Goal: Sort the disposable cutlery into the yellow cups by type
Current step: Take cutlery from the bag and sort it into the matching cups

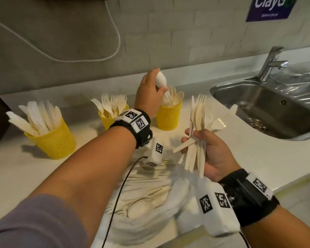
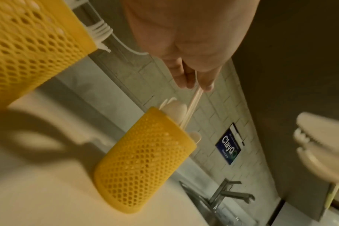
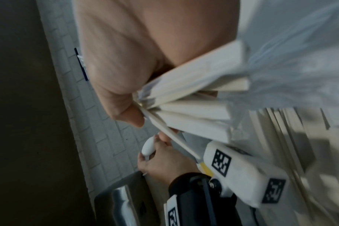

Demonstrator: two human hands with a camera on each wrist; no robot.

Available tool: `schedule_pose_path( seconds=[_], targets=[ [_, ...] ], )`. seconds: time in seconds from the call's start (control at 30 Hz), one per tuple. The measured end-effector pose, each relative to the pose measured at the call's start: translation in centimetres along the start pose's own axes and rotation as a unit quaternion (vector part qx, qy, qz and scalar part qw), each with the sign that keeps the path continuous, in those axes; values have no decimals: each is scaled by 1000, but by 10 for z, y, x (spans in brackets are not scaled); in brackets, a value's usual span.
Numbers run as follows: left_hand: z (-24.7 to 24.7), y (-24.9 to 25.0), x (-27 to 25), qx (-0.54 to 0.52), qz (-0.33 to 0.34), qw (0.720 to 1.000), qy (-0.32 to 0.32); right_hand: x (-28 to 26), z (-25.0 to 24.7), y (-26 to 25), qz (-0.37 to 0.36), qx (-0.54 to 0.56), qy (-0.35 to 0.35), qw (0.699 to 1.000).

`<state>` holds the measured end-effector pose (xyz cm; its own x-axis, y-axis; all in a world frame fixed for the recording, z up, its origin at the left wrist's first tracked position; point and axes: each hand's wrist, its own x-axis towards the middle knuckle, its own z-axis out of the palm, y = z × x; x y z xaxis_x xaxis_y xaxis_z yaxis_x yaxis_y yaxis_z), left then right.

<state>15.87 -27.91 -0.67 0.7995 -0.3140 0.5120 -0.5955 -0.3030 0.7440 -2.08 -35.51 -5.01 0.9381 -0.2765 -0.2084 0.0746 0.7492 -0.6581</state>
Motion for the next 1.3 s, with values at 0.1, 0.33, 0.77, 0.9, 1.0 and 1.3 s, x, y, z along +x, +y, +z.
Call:
schedule_pose_path(
  seconds=[0.1, 0.33, 0.77, 0.9, 1.0, 1.3],
  targets=[
    [14, -12, 3, 91, 4, 993, -74, -1, -4, 0, -5, -21, 8, 1000],
    [-9, 6, -6, 169, -2, 980, -107, 6, -8, 5, 40, -29, -13, 999],
    [-78, 7, -71, 67, -115, 971, -200, 17, 22, 43, 160, -95, -125, 975],
    [-78, 13, -67, 25, -135, 985, -105, 16, 23, 45, 193, -86, -153, 965],
    [-75, 16, -59, -3, -124, 990, -66, 15, 18, 40, 183, -59, -146, 970],
    [-64, 32, -31, -113, -45, 990, 70, 15, -9, 28, 166, -33, -104, 980]
  ],
)
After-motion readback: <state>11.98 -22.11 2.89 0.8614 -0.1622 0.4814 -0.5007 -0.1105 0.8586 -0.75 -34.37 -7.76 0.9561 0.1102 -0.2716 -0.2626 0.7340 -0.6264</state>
